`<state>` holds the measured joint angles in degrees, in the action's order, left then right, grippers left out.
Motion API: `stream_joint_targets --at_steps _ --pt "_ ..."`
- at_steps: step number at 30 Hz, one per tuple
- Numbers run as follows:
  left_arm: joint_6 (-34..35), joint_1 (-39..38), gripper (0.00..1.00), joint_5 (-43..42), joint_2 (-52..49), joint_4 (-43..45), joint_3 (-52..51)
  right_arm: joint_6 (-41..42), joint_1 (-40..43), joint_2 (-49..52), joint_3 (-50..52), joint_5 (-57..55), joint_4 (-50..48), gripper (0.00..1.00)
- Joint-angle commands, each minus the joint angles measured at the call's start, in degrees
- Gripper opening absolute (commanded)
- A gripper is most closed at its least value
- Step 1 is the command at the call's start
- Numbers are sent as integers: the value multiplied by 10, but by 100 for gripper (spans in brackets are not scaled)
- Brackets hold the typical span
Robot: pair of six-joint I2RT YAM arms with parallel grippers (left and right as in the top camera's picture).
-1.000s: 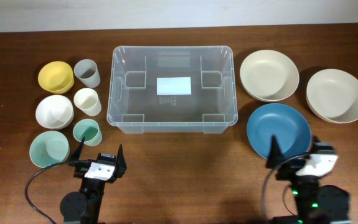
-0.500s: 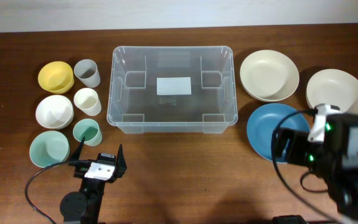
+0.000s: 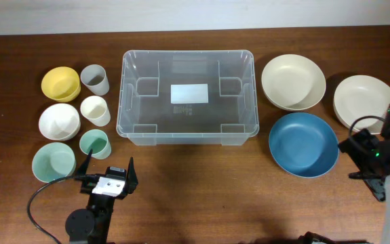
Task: Pack container
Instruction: 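Move the right gripper to the teal bowl's rim and grasp it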
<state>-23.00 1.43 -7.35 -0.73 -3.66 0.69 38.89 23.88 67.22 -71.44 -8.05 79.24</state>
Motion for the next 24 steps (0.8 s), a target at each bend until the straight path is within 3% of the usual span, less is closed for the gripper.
stream_joint_targets --at_steps 1,7,13,24 --pt "-7 3 100 -8 2 -2 -2 4 25 34 33 23 -5 99" --pt "-7 3 100 -8 2 -2 -2 3 24 70 112 36 -90 99" --pt "-7 3 100 -8 2 -2 -2 -89 24 74 187 126 -222 99" --pt "-7 3 100 -8 2 -2 -2 -157 71 74 246 134 -321 99"
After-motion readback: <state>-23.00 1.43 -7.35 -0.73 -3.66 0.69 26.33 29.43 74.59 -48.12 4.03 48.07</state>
